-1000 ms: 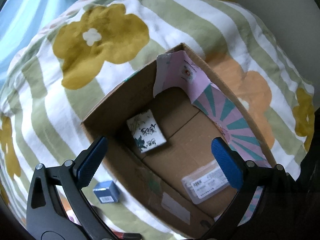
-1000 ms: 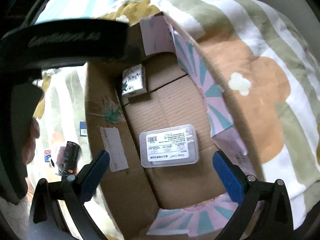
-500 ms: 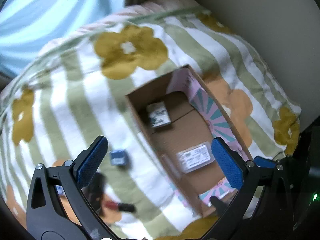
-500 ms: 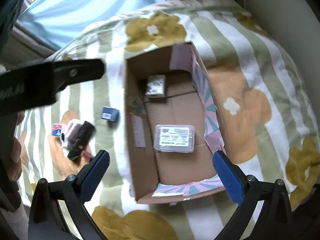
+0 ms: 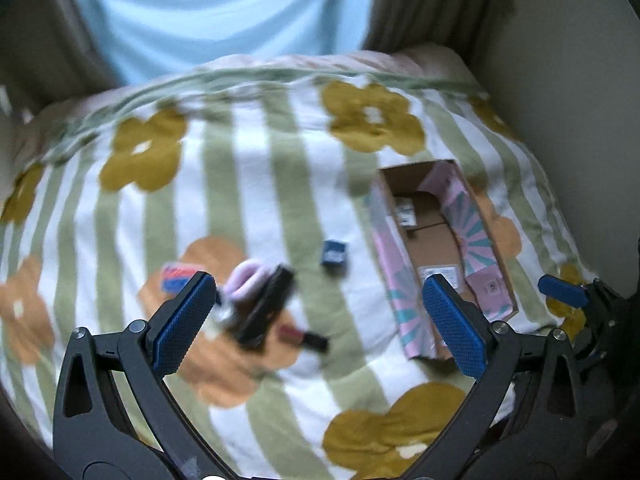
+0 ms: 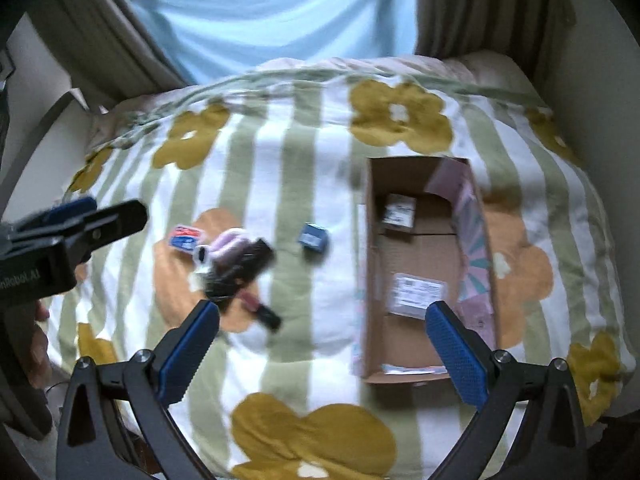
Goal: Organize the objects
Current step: 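Withdraw both tools from the box back toward the remaining items, then grasp the red-and-blue floss box with the left tool while the right tool grasps the pink hair tie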
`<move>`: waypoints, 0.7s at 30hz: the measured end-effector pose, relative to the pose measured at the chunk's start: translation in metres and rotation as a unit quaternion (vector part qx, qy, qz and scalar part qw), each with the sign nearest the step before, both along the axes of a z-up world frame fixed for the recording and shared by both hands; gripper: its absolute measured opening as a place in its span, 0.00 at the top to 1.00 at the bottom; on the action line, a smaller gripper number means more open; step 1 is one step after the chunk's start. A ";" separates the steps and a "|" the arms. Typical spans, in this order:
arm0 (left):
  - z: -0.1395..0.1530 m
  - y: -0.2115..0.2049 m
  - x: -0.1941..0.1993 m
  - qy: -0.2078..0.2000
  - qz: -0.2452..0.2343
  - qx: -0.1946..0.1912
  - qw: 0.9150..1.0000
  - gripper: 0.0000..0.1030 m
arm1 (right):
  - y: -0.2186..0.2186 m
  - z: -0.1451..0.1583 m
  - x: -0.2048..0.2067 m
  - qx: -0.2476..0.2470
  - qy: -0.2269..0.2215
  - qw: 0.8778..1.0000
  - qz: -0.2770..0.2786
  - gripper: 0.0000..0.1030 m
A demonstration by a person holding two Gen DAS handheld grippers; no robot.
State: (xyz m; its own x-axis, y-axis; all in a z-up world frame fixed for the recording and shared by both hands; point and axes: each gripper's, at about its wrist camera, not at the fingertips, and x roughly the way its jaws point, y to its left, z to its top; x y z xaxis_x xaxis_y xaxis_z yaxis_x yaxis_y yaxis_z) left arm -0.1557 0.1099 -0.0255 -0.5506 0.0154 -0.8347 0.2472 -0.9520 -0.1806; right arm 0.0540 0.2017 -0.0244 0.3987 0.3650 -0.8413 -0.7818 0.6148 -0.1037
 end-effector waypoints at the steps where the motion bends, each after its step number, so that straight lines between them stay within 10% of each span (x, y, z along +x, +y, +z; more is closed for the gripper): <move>1: 0.000 -0.008 0.011 0.002 0.013 0.004 1.000 0.00 | 0.004 0.000 -0.007 0.004 0.003 1.000 0.005 0.01; 9: -0.006 -0.075 0.094 0.001 0.096 0.012 0.995 0.00 | 0.028 -0.014 -0.048 0.011 0.013 0.999 0.030 0.00; 21: -0.037 -0.137 0.112 -0.013 0.113 0.036 0.993 0.00 | 0.078 -0.035 -0.076 -0.004 0.000 0.997 0.079 0.00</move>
State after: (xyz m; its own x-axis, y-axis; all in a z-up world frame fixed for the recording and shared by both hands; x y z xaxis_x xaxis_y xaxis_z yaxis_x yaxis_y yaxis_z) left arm -0.0436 -0.0271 -0.0621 -0.5252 -0.0453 -0.8498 0.4585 -0.8563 -0.2378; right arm -0.0218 0.2799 -0.0598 0.3372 0.4166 -0.8443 -0.8690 0.4826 -0.1089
